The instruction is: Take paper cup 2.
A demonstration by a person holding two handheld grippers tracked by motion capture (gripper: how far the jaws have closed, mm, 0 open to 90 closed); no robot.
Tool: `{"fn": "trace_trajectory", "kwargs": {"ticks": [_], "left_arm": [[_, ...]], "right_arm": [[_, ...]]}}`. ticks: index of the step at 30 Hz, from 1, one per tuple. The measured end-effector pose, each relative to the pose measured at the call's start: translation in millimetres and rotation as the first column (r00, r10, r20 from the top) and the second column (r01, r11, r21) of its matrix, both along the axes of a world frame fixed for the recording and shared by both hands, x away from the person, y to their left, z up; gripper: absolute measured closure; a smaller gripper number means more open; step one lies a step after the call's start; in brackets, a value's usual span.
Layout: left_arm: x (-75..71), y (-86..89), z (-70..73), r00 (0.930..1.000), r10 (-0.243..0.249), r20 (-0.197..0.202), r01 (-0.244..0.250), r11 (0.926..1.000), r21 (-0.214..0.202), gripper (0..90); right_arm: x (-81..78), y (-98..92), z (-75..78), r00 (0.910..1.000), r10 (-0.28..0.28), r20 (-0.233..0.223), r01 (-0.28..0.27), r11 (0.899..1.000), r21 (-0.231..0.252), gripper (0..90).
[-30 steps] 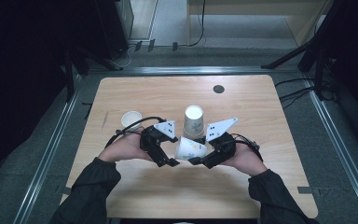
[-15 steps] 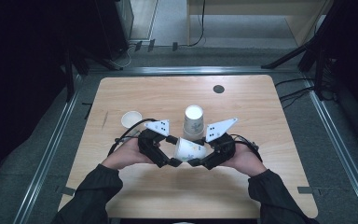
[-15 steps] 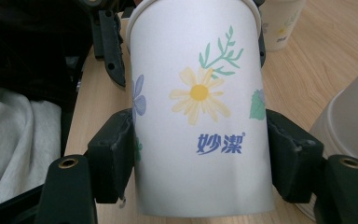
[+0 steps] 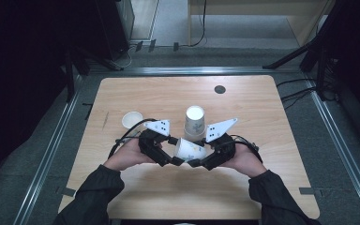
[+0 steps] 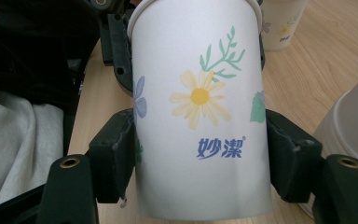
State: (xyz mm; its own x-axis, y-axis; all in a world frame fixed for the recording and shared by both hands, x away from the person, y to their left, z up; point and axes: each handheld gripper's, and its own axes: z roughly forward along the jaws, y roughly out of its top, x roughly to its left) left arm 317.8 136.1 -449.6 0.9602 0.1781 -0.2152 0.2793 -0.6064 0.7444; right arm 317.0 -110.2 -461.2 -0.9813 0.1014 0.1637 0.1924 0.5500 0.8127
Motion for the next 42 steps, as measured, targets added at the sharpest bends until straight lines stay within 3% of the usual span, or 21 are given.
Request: {"fn": "trace_trajectory", "kwargs": {"ticks": [7,10,11,13,16,19,23,28,33,38,42], "left_arm": [[2.6,6.1,8.7,0.9997,0.015,0.020,-0.016,0.9988,0.046,24.7],[3.0,7.9,16.4,0.9993,0.014,0.035,-0.018,0.9951,0.097,24.7],[3.6,8.0,19.2,0.9996,0.010,0.026,-0.013,0.9927,0.120,24.6],[2.0,6.3,24.4,0.9987,0.023,0.046,-0.030,0.9867,0.160,24.6],[0.6,1.6,31.2,0.9977,0.023,0.063,-0.037,0.9693,0.243,24.6],[-1.4,-3.3,33.2,0.9972,0.007,0.074,-0.028,0.9560,0.292,24.6],[-4.5,-12.9,32.1,0.9923,-0.002,0.124,-0.045,0.9258,0.375,24.6],[-5.9,-20.7,25.8,0.9943,-0.034,0.100,-0.010,0.9095,0.416,24.6],[-1.8,-27.2,17.9,0.9988,-0.018,0.045,-0.005,0.8832,0.469,24.5],[-2.1,-32.2,15.2,0.9991,-0.027,0.033,0.008,0.8791,0.477,24.5],[-2.6,-33.7,14.9,0.9988,-0.031,0.039,0.009,0.8843,0.467,24.5]], "right_arm": [[0.4,1.2,-1.5,0.9996,-0.026,0.009,0.026,0.999,-0.029,23.9],[0.9,0.7,-2.1,0.9991,-0.040,0.015,0.041,0.998,-0.037,23.4],[1.1,0.7,-2.3,0.9989,-0.044,0.015,0.045,0.998,-0.039,23.3],[1.6,1.4,-3.2,0.9988,-0.046,0.019,0.047,0.998,-0.041,23.3],[1.5,3.5,-5.1,0.9989,-0.039,0.025,0.040,0.998,-0.049,23.4],[2.4,5.7,-7.3,0.9985,-0.035,0.042,0.037,0.998,-0.055,23.6],[1.4,9.5,-10.0,0.9986,-0.023,0.048,0.026,0.998,-0.059,24.1],[0.9,16.8,-15.8,0.9980,-0.005,0.064,0.010,0.997,-0.080,24.3],[0.6,23.0,-22.4,0.9983,-0.002,0.058,0.008,0.994,-0.105,25.0],[-0.9,28.0,-24.9,0.9980,0.011,0.063,-0.004,0.994,-0.113,26.1],[-1.0,29.4,-26.4,0.9984,0.013,0.055,-0.006,0.993,-0.119,27.8]]}}
